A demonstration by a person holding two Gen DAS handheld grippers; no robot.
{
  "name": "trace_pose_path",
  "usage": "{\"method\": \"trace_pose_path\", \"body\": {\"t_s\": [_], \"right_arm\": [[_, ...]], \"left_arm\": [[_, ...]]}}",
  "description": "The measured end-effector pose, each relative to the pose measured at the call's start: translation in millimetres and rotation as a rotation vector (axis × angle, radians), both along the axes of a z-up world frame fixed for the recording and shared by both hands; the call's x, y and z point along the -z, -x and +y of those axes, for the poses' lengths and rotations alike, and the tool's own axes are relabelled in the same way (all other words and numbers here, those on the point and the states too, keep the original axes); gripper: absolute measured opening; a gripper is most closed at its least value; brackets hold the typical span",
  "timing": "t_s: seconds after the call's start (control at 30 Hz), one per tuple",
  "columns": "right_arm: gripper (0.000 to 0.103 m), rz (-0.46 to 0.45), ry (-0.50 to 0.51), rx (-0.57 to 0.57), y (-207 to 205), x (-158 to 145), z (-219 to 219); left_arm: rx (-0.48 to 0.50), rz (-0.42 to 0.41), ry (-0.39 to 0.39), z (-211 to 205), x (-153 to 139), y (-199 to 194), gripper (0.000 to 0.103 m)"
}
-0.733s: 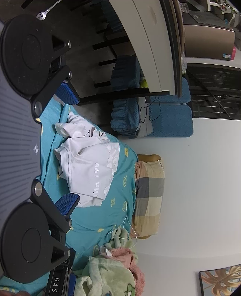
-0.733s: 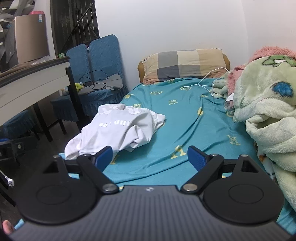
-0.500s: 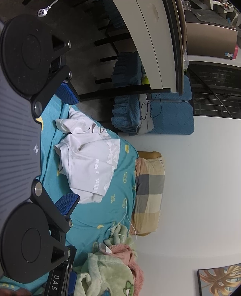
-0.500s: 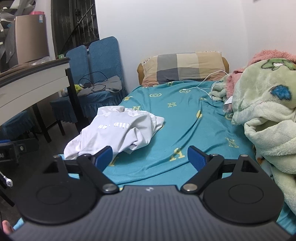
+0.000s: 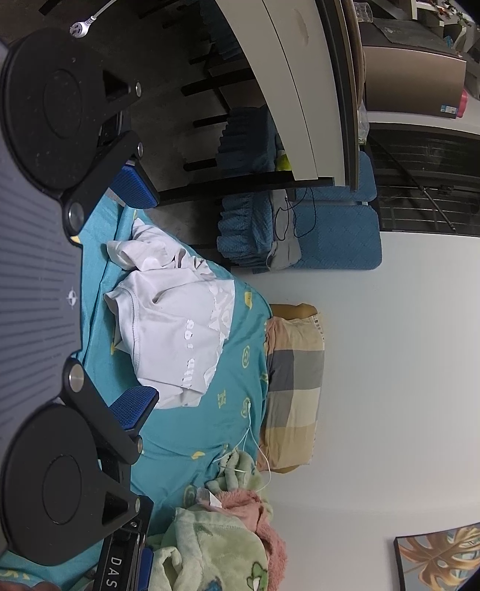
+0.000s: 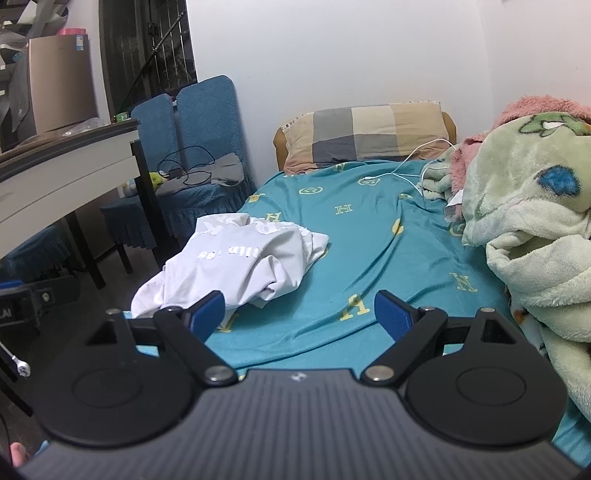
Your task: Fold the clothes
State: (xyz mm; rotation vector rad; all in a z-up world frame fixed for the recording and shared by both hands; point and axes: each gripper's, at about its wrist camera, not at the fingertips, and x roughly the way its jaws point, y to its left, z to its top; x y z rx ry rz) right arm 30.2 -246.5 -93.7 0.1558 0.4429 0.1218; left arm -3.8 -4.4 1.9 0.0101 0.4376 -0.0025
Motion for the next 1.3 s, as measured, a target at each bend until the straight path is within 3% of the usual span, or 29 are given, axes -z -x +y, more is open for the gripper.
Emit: {"method": "trace_pose_path", "body": {"t_s": [0.93,1.1,1.3], "right_arm": [[0.089,-0.011,-0.010,0.004,2,-2,-3],[0.089,-0.016,-0.011,0.007,3,-2,-4],[0.089,-0.027,-0.019,0.015,5,-4,-8]], "left_arm": [[0.020,0.031,-0.002,3,9,-6,0.103],[0.045,0.048,-0.036,-5,18,-11,0.103],[0.021,0.054,-0.129,-10,32,-34,0.103]]}}
